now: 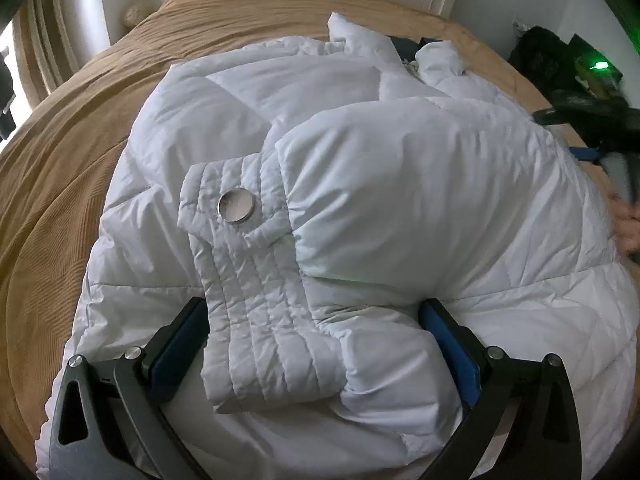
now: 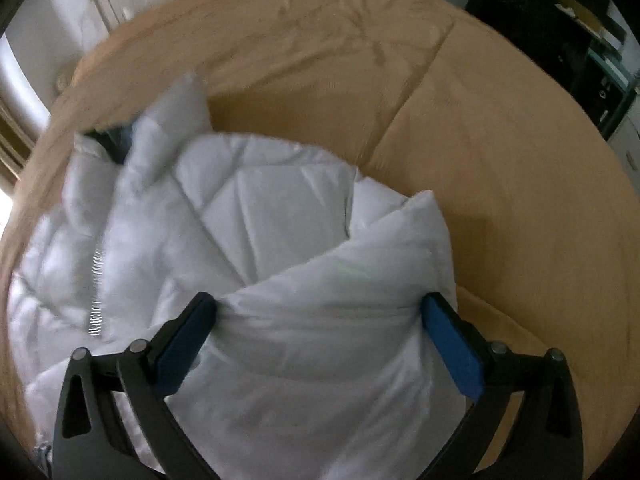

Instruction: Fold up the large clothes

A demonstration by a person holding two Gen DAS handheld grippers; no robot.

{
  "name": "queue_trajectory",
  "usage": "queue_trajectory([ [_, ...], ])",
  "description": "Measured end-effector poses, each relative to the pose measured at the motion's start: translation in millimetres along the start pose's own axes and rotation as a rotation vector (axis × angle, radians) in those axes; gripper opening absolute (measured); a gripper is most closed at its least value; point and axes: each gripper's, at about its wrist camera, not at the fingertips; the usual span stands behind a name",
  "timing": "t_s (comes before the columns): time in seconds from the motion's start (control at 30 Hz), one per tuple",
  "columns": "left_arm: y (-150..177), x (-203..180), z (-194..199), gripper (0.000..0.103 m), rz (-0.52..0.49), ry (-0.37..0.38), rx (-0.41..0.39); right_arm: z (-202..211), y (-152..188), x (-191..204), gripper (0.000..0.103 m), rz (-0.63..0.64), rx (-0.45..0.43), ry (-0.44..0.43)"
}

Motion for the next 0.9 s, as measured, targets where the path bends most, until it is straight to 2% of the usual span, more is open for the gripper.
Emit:
queue_trajectory([
  [0.1, -2, 0, -2, 0.103, -0.001, 0.0, 0.0, 50, 33, -8, 0.098, 0.03, -0.035, -0.086],
  [0.2, -4, 1, -4, 0.103, -0.001, 0.001, -0.002, 89, 87, -29, 0.099, 0.072, -0.028, -0.15],
  [0.27, -3, 2, -4, 0.103, -0.002, 0.001, -0.003, 90, 118, -40, 0.099, 0.115, 0.015, -0.135],
  [0.37, -2, 1, -3, 0.103, -0.01, -0.005, -0.002, 60, 161, -54, 0.1, 0.187, 0.074, -0.011],
  [0.4, -2, 0, -3, 0.103, -0.015, -0.009, -0.003, 52, 168, -61, 0.103, 0.19, 0.075, -0.025],
  [0.57, -4, 9, 12, 0.103, -0.01, 0.013, 0.017, 64, 166, -61, 0.103, 0.185, 0.065, -0.016],
  [0.67, -4, 26, 44, 0.102, -0.014, -0.008, -0.024, 90, 162, -73, 0.103, 0.206, 0.003, -0.006],
  [0.73, 0, 38, 59, 0.102, -0.019, -0.012, -0.045, 103, 161, -95, 0.103, 0.18, -0.002, -0.006],
  [0.8, 9, 53, 63, 0.103, -0.018, -0.003, -0.018, 103, 162, -118, 0.103, 0.136, 0.043, -0.052],
  [0.9, 30, 72, 47, 0.102, -0.023, -0.03, 0.094, 91, 175, -150, 0.103, 0.05, 0.154, -0.176],
])
Point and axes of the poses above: each gripper's, at about its wrist camera, not at the fingertips, and z roughly against the way its jaws point, x to its left, y to its underside, and after that the axes turned 13 degrees about -z, right-handed
